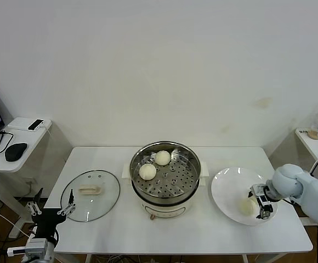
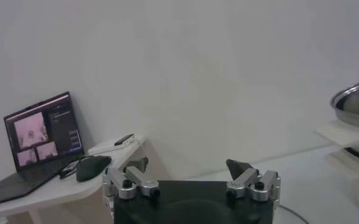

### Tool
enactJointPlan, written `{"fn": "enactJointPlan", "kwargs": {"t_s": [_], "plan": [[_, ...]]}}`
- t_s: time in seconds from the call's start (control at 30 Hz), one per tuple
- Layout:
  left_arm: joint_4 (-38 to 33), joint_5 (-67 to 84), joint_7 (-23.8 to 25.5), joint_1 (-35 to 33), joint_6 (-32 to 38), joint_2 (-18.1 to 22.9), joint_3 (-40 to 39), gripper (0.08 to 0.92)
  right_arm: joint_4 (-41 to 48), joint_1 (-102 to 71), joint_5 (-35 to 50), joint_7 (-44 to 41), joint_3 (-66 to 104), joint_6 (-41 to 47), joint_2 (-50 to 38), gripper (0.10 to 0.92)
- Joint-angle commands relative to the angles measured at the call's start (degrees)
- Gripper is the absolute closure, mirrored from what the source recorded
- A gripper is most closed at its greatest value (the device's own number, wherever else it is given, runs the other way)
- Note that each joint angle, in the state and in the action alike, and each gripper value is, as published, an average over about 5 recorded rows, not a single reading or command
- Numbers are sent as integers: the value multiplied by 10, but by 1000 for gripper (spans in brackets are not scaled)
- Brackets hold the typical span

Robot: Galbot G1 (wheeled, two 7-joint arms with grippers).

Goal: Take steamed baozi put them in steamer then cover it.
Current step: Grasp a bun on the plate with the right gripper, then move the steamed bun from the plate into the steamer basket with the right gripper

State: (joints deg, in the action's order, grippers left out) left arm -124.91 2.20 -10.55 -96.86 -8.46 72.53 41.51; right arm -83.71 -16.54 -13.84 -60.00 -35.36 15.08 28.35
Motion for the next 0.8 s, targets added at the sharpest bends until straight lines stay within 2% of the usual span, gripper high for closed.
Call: {"fn": "enactJointPlan", "kwargs": {"t_s": [0.03,0.17,0.33,0.6,0.8], "plan": [[-1,-1,0,0,0,1,0,177,22,-13,-4,3,10,2,24,223],[-2,-1,0,0,0,1,0,177,33,-11,-4,3,11,4,33,247],[-3,0,0,-1,0,1,1,177,36,-5,-1,-4,8,6,37,326],[-4,1,0,-1,0,1,0,177,15,50,26,-39,-11,3,14,404],[-6,3,0,1,0,-1,1,177,-12,170,67,-56,-65,0,-12,408]]}}
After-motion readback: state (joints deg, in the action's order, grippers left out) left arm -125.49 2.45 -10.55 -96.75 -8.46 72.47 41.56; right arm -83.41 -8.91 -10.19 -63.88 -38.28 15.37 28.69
